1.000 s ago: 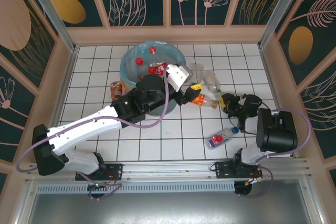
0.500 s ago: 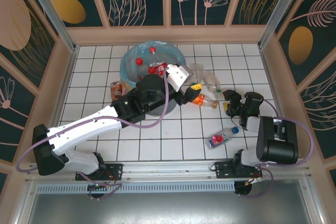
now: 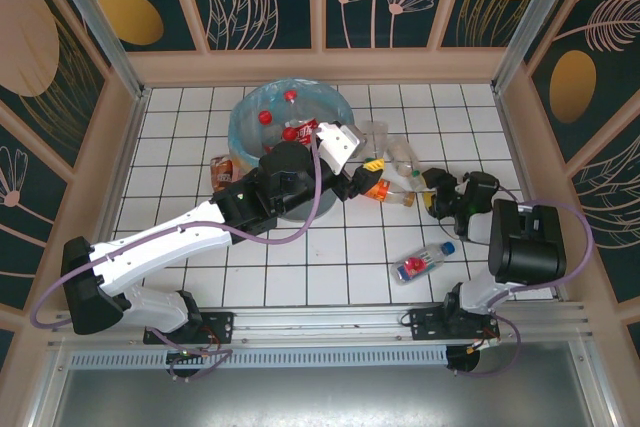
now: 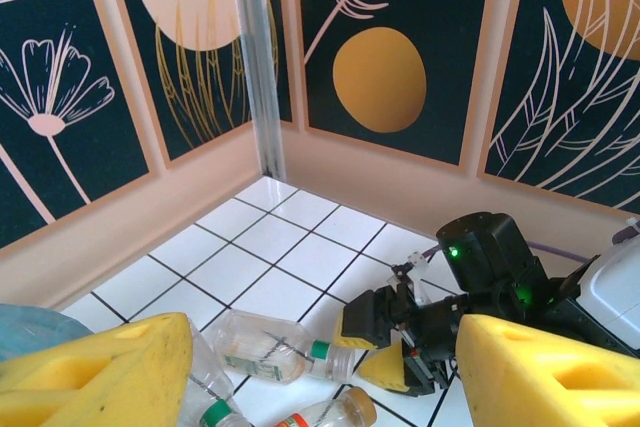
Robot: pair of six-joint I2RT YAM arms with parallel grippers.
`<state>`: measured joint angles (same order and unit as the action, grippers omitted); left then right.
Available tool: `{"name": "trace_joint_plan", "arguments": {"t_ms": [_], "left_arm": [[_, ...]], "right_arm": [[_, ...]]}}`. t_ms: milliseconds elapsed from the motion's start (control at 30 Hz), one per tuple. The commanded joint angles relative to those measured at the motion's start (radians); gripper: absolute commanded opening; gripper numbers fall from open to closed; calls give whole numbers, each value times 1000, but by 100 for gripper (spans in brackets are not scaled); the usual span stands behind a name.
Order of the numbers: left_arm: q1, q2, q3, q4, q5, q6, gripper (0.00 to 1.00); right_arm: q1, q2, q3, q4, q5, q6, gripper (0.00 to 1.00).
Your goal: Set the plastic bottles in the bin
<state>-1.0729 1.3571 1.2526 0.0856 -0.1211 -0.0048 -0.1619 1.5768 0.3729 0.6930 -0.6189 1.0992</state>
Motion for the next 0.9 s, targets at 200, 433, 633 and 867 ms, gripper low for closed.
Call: {"name": "trace_joint_plan", "arguments": {"t_ms": [200,433,633,867], "left_arm": [[-5,10,-10,19,-20,-11,71],[-5,11,-13,19,-28,-10,71],[-4,13,-15,17,-34,-9,71],[-5,6,-21,20,-38,-13,71]], "right_arm": [[22,116,86,-106,29,-106,69],[42,147,102,-130,8,-145,70],[76,120,165,-293,103,-266,74],[137,68,327,-609,335,-453,75]]}}
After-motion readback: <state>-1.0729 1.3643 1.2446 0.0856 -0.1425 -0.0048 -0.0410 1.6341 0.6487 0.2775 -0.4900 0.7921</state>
